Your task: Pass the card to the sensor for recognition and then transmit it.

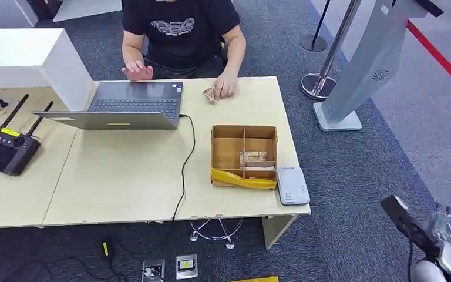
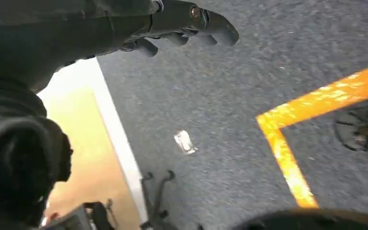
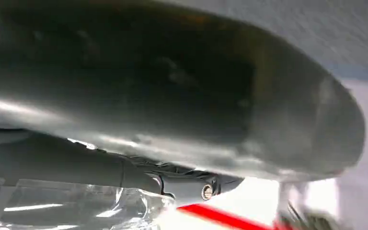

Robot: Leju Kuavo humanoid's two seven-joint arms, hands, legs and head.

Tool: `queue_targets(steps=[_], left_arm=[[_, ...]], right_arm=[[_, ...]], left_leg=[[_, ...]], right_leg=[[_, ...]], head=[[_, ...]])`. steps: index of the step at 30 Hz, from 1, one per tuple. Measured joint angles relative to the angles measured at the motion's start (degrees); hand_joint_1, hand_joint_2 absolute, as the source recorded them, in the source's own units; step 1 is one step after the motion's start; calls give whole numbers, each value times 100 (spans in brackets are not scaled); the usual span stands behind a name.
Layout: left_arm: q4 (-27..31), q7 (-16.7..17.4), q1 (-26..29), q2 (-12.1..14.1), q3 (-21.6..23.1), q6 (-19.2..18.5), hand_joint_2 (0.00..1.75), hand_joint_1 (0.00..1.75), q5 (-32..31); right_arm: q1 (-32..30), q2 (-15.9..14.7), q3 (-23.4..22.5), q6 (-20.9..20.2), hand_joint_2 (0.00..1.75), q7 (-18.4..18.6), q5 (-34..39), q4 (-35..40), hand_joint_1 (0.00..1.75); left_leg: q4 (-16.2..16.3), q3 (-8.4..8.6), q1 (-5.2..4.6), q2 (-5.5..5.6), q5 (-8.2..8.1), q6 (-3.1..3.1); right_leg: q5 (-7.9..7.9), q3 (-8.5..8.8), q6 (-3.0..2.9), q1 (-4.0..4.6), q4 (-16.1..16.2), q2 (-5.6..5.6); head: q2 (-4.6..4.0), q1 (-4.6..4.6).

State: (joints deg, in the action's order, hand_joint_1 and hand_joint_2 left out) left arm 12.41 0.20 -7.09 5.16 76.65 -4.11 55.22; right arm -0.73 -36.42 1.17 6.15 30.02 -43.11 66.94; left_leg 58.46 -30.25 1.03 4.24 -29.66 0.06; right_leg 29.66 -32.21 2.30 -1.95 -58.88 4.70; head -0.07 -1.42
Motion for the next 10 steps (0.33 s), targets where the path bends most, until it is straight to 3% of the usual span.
queue_targets(steps=[5, 7, 10], left_arm=[[0, -171, 30, -88, -377, 0, 0, 0, 1005], [0, -171, 36, -151, -617, 0, 0, 0, 1431], [0, -169, 70, -245, -940, 2, 0, 0, 1850]], right_arm=[[112, 335, -1089, 1412, 0, -1941, 2197, -1662, 0], [262, 655, -1622, 1847, 0, -2235, 2800, -2471, 0], [285, 1188, -2087, 2240, 0, -2189, 3122, -3241, 0]], left_leg=[[-1, 17, -4, -42, -3, -5], [-1, 20, 1, -40, -3, -5], [-3, 14, 5, -49, -4, -6]], right_leg=[[-3, -16, -1, -2, 1, 44], [-3, -2, -1, 3, 0, 41], [-4, -11, -4, 5, -12, 58]], head=[[0, -4], [0, -6], [0, 2]])
